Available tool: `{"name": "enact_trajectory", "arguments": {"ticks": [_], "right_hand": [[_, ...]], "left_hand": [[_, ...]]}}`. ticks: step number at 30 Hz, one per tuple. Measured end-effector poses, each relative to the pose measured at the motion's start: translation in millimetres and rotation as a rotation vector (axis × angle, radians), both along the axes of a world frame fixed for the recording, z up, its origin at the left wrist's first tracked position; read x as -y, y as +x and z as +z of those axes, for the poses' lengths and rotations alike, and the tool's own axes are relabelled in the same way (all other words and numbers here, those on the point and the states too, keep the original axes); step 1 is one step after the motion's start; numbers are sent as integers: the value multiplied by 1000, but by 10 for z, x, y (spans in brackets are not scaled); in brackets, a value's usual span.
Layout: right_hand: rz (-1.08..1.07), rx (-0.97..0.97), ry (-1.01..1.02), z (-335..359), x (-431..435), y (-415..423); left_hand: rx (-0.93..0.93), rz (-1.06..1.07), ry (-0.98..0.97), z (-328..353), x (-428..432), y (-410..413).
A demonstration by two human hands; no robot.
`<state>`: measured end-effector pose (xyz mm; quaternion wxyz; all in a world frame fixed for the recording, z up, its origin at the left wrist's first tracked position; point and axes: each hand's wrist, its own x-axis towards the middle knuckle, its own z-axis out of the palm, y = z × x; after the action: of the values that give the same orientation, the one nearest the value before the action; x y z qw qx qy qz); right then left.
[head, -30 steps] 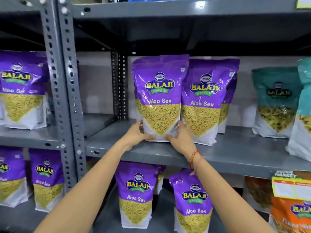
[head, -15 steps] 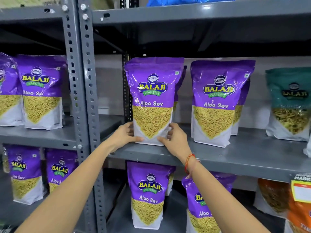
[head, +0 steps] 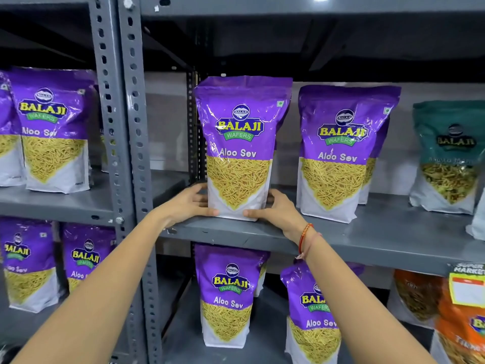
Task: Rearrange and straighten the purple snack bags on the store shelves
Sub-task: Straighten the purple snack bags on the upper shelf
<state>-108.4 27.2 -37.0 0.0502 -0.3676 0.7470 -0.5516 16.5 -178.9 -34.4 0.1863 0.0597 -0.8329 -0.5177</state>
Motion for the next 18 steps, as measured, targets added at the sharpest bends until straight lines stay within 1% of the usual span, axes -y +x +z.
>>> {"name": "enact_trajectory", "arguments": {"ticks": [9,12,13,14,16,17,18], "right_hand": [[30,7,-5,-7,-3,-25],[9,-19,5,11,-41,23],[-9,-27,-12,19,-68,46],[-35,-35,-62,24,-110,61],[-136,-121,-233,38,-259,65],[-219,-206,-325,53,-367,47],[-310,-296,-412,70,-488,11]], "left_hand": [[-33,44,-6,2,-42,10],[-38,85,-46,20,-120,50],[-86,135,-73,9,-159,59],[-173,219,-86,-10,-212,66],[-464,419,-83,-65,-392,89],[-619,487,-114,-86,-531,92],[-732,515,-167,-97,-695,66]]}}
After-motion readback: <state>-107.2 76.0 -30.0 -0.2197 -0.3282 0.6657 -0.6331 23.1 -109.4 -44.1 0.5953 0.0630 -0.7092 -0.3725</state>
